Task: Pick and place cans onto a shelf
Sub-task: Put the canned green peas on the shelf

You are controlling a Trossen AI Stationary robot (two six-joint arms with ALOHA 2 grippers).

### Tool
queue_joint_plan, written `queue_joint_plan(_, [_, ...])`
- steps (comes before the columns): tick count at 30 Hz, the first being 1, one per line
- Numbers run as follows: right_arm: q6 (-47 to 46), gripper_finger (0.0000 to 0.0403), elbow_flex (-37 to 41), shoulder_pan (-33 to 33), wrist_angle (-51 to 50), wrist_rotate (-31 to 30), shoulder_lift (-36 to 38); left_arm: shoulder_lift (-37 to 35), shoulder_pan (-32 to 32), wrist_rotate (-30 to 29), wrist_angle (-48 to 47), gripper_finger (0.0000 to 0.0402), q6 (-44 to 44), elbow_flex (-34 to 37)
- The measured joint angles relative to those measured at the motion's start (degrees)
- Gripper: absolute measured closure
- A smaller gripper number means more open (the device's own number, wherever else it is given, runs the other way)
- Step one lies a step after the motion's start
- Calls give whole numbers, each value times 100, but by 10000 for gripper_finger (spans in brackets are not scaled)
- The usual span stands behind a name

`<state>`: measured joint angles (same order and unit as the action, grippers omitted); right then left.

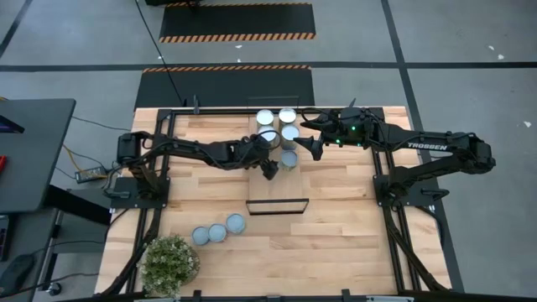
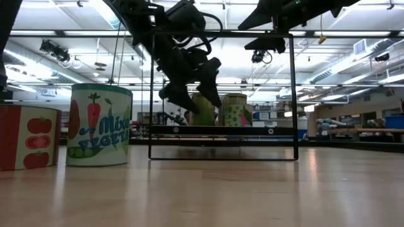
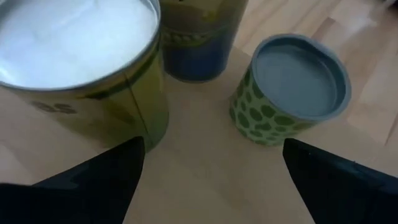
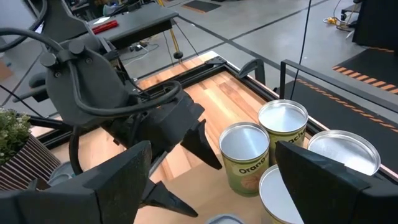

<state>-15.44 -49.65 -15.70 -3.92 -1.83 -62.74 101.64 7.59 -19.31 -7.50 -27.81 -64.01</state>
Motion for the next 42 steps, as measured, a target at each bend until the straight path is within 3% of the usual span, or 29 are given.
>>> queue_joint_plan(7, [4,53,2,19,-181,52,0,-274,-8,156,-608,14,112,2])
queue_joint_plan(13, [0,53,2,284,-1184,218,0,-763,-15,212,-1566,14,371,0])
queue_joint_plan(17, [-80,53,4,539,-1681,753,0,-1078,-16,88,-2035,14,619,0])
queue_joint_plan(20, [-323,53,53,660,-1668,1186,-9,-1244,-1,64,-1963,14,913,-1])
queue_joint_plan(27, [-936,53,506,981,-992,1540,-116,-1379,56,0,-1895,14,1116,-29])
queue_joint_plan(33, [-1749,53,513,1114,-303,1510,-809,-1566,61,-2,-1992,14,1053,-179])
queue_joint_plan(42, [-3066,53,-130,1065,-392,914,-1790,-1785,61,-165,-2573,14,1048,-409])
